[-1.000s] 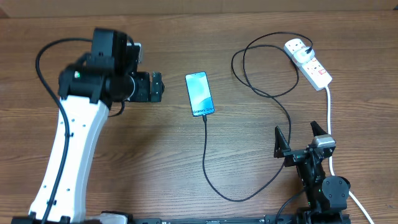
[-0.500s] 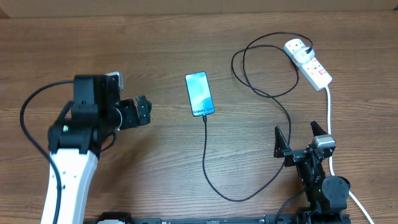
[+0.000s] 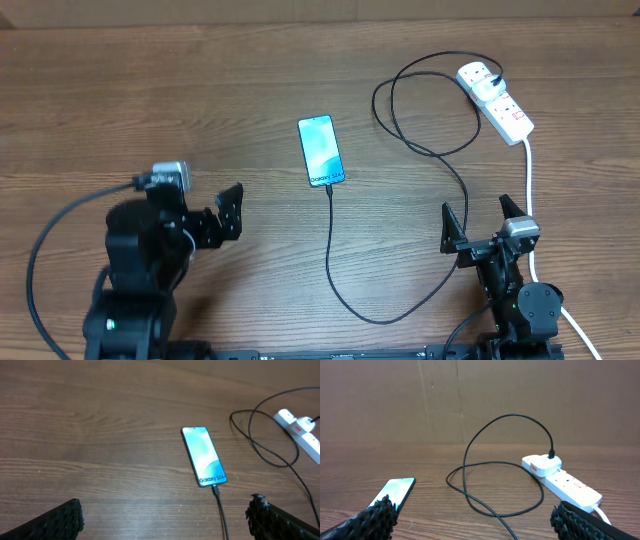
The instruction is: Plug charger to phone and switch on socket
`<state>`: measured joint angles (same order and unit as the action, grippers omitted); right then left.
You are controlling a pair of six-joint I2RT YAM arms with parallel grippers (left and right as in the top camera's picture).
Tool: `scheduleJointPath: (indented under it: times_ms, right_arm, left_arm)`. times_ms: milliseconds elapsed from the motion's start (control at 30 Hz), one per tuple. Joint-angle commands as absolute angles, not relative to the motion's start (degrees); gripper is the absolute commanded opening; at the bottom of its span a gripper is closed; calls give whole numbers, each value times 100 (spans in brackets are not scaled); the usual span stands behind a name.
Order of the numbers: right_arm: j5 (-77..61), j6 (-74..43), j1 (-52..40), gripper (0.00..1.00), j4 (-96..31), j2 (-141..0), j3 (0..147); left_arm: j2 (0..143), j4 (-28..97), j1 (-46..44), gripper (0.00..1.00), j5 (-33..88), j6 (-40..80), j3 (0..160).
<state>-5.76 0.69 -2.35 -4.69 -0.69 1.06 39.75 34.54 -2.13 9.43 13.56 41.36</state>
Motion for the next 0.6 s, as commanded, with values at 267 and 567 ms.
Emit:
scheduleJointPath:
  times_ms: [267, 567]
  right_arm:
    - [-585, 91, -257, 100, -443, -16, 47]
    - [-585, 91, -257, 100, -440, -16, 47]
  left_arm:
    - [2604, 3033, -185, 100, 1116, 1153, 3011]
    - [1404, 1125, -185, 100, 1354, 810, 1671]
